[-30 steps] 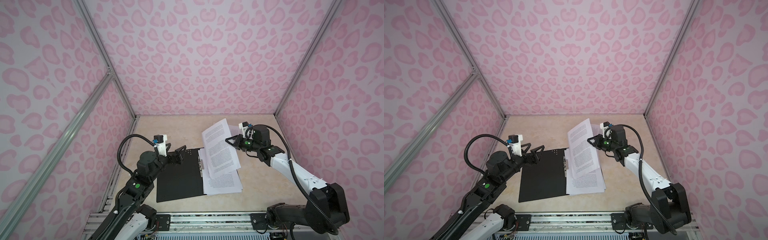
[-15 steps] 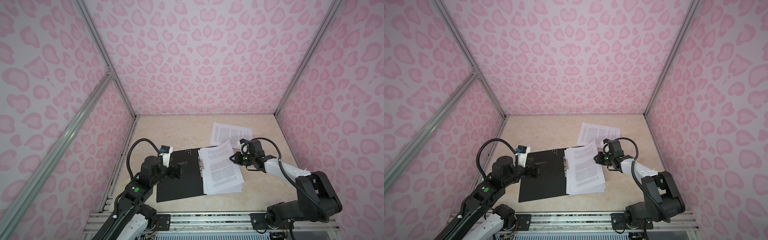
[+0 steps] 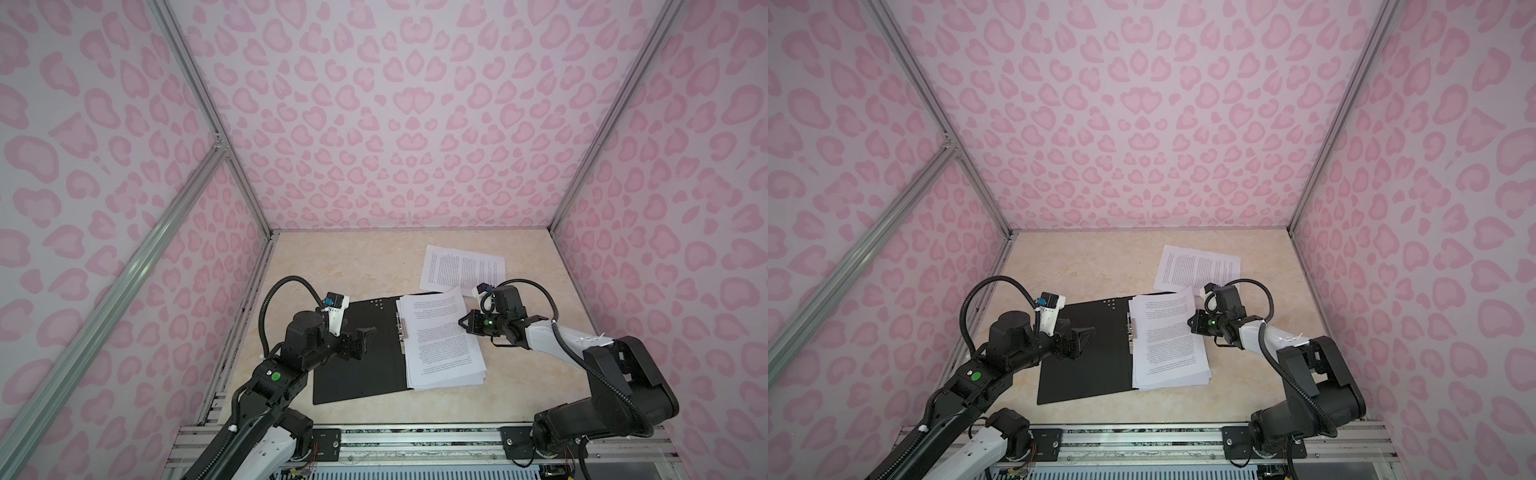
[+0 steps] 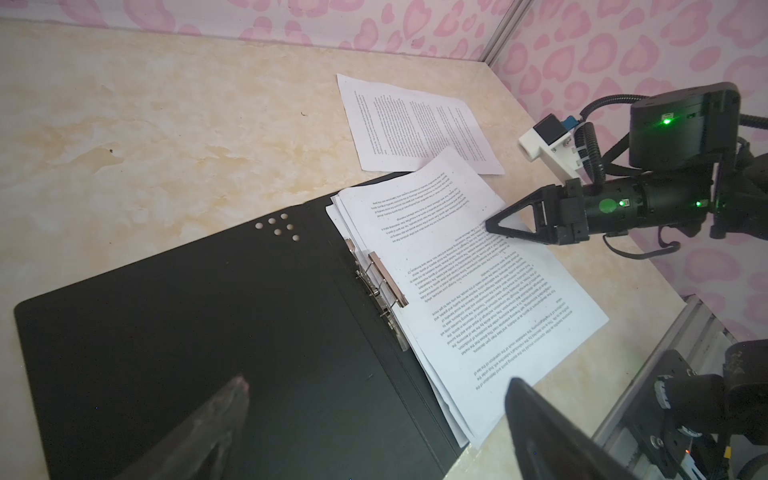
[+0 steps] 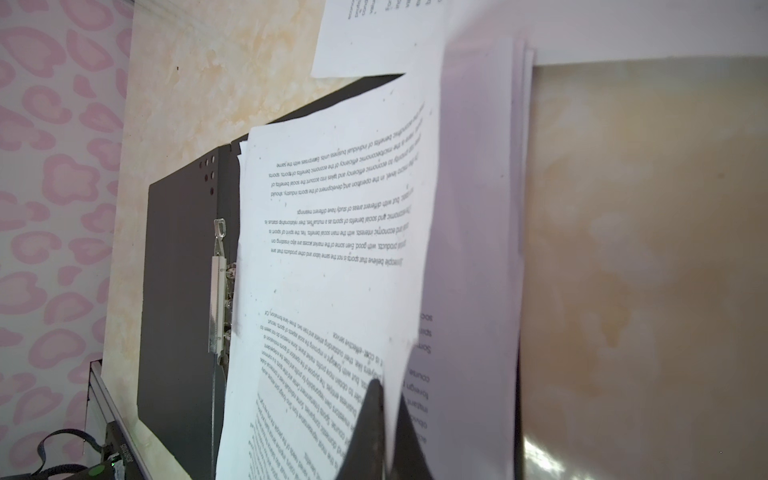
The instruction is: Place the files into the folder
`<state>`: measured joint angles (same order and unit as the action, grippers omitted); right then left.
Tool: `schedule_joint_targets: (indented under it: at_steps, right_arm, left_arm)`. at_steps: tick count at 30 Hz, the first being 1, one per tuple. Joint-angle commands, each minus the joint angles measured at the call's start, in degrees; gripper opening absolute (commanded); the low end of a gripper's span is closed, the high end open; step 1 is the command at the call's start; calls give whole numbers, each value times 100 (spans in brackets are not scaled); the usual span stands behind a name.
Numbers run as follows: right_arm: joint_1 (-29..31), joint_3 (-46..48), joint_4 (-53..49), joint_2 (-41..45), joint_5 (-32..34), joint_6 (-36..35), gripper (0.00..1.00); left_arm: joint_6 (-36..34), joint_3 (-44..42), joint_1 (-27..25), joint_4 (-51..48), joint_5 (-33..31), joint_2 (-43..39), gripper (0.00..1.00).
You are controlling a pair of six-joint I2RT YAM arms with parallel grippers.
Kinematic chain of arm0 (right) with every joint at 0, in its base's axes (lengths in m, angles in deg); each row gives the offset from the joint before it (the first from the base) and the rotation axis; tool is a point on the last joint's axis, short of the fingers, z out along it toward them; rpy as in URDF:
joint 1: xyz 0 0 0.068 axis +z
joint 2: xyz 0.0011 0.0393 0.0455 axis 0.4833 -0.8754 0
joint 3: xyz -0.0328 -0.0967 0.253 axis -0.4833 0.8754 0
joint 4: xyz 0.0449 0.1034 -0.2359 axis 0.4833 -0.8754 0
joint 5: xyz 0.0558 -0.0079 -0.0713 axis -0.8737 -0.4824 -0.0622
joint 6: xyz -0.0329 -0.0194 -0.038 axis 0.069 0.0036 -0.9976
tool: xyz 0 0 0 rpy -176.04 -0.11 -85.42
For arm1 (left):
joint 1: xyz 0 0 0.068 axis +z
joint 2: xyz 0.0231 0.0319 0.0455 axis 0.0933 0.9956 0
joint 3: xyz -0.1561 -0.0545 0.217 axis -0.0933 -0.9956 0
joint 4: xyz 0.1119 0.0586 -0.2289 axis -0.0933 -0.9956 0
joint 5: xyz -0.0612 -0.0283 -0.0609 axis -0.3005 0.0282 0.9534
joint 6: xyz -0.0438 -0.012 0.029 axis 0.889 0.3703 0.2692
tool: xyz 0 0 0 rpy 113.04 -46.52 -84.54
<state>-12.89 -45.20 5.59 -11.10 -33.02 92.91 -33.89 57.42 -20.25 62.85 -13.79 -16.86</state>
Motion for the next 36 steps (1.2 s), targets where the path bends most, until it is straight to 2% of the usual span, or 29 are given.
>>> schedule_joint_targets:
  at_steps: [1,19,21,28,33,36]
  right_arm:
    - [1,54,123,-45,-31,-182,0]
    - [6,23,246,-392,-141,-358,0]
    - [2,22,242,-406,-145,-364,2]
    - [2,99,274,-282,-135,-282,24]
    - [-13,167,112,-43,93,-66,62]
    - [-104,109,-175,83,289,15,75]
  left_arm:
    - [-42,52,2,89,48,6,98]
    - [-15,72,-1,93,56,104,98]
    - [-10,61,-4,88,39,103,98]
    - [44,81,2,61,21,145,98]
    - [360,192,2,-14,61,364,98]
    - [658,247,-13,-125,345,631,98]
